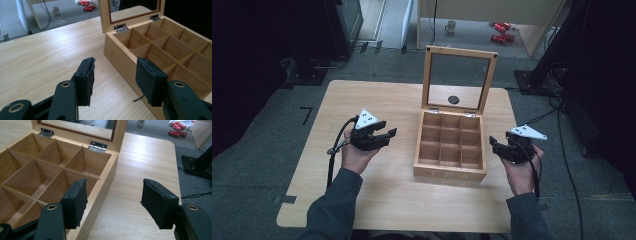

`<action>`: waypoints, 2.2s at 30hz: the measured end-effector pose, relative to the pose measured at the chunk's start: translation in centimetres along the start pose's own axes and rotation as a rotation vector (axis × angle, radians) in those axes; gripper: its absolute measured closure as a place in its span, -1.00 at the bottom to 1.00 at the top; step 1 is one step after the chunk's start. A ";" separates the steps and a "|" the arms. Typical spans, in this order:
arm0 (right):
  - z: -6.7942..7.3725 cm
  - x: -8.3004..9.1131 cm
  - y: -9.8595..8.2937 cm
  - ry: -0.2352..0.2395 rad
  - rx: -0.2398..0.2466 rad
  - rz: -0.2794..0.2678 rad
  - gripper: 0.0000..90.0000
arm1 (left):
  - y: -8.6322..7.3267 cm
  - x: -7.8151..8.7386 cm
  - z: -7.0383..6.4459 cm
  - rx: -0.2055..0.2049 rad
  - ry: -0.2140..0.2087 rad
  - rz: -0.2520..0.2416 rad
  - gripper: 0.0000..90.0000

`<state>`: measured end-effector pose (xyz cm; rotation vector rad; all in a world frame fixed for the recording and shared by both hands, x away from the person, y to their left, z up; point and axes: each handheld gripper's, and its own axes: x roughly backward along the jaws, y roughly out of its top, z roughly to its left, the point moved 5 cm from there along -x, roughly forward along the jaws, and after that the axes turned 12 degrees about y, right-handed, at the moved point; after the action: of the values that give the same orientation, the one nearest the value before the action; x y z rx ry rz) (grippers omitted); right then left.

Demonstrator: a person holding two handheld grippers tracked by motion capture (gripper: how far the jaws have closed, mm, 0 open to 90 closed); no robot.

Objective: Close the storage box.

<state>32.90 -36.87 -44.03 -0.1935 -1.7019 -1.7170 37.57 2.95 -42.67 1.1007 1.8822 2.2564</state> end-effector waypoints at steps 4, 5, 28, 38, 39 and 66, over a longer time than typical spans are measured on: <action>-0.2 -0.2 0.7 -0.001 0.008 -0.008 -0.14 | 0.6 -0.5 -0.1 -0.004 0.009 0.000 0.08; -0.3 -0.3 0.8 0.001 0.011 -0.010 -0.13 | 0.8 -0.7 -0.1 -0.002 0.012 -0.003 0.07; -1.7 -2.4 4.8 0.022 0.022 -0.031 0.02 | 3.8 -5.7 -0.4 -0.027 0.044 0.050 -0.07; -1.9 -4.1 6.3 0.038 0.027 -0.042 0.07 | 4.8 -8.1 -0.9 -0.002 0.033 0.057 -0.06; -1.9 -4.3 6.5 0.045 0.024 -0.045 0.07 | 4.9 -8.2 -0.8 0.004 0.033 0.058 -0.06; -3.2 -8.3 9.0 0.110 -0.031 -0.045 -0.52 | 6.5 -11.7 -1.2 0.030 0.036 0.107 -0.24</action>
<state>45.24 -35.78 -41.70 -0.0739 -1.6119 -1.7554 48.51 -4.84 -43.03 1.2004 1.9209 2.3257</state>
